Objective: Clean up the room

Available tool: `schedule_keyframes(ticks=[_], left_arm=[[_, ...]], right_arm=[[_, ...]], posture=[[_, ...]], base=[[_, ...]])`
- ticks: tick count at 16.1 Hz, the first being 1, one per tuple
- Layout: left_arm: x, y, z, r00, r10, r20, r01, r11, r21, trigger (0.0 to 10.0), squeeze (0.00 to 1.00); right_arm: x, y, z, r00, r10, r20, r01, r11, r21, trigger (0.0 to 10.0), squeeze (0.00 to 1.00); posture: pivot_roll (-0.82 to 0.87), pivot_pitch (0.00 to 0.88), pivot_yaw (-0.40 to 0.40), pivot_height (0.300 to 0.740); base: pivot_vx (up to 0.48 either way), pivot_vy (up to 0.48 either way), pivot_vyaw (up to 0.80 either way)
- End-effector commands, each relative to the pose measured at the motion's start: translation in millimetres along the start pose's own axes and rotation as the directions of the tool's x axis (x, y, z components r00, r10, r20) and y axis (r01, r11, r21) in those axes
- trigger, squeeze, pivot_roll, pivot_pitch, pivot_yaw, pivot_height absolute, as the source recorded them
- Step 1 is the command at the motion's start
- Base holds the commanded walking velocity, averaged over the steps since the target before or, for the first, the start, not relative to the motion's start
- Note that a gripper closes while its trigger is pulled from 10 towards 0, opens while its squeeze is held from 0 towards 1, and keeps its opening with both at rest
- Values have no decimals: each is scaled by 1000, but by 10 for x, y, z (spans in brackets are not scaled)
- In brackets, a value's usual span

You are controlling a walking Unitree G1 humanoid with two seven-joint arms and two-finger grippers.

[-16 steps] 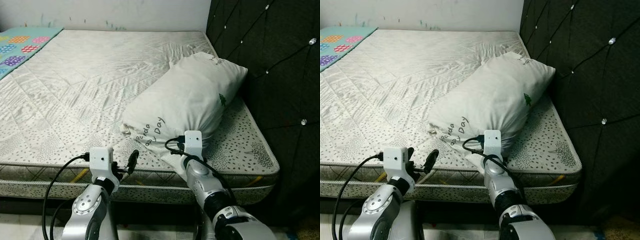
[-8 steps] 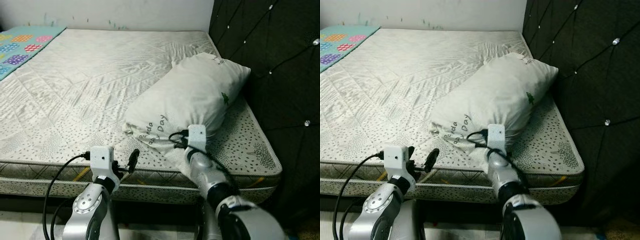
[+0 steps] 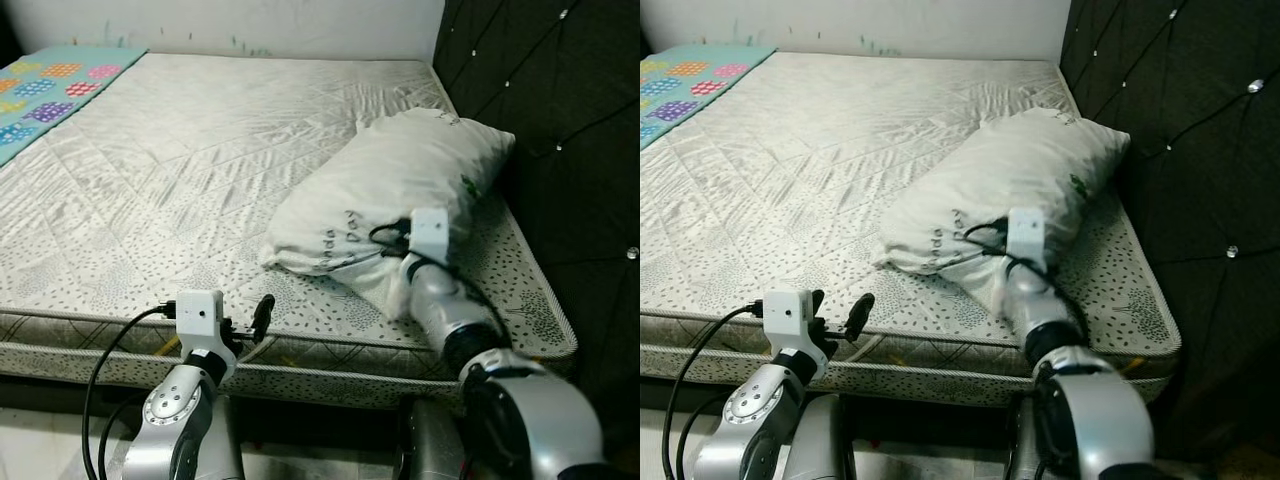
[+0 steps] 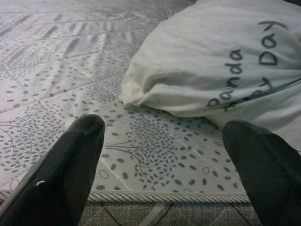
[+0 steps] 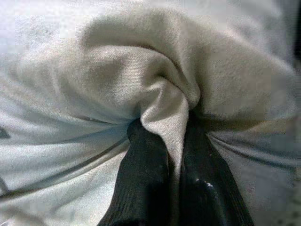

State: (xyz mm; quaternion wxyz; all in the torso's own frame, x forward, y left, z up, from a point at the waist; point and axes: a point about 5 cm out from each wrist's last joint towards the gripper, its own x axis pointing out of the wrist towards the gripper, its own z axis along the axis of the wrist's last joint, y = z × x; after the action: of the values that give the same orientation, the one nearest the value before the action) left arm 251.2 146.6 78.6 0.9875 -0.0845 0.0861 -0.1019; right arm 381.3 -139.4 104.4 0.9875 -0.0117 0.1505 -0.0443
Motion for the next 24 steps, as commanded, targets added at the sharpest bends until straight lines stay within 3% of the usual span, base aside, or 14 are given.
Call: schedule_keyframes(ticks=[1,6,10,16,24], left_arm=[[12,11,12,1000,2,2,-2,1000,14,10000,0],[-35,14,-16,1000,3,-9,-3,1000,16,10000,0],[-14,11,-16,1000,-4,-12,4,1000,18,10000,0],[-22,20,-16,1000,2,-12,-2,1000,20,10000,0],[-35,25,-19,1000,-1,-17,2,1000,24,10000,0]], right_arm=[[51,-241,354,989,-97,115,94,995,32,0,0],[33,-711,404,964,-215,155,213,977,31,0,0],[4,-992,479,946,-268,183,269,963,19,0,0],[-31,-1223,644,923,-312,226,320,947,1,0,0],[-202,-1685,274,884,-432,180,445,894,-41,0,0]], posture=[[-20,0,-31,531],[-26,0,-25,531],[-36,0,-12,531],[-32,0,-15,531],[-44,0,-5,531]], base=[[0,0,0],[0,0,0],[0,0,0],[0,0,0],[0,0,0]])
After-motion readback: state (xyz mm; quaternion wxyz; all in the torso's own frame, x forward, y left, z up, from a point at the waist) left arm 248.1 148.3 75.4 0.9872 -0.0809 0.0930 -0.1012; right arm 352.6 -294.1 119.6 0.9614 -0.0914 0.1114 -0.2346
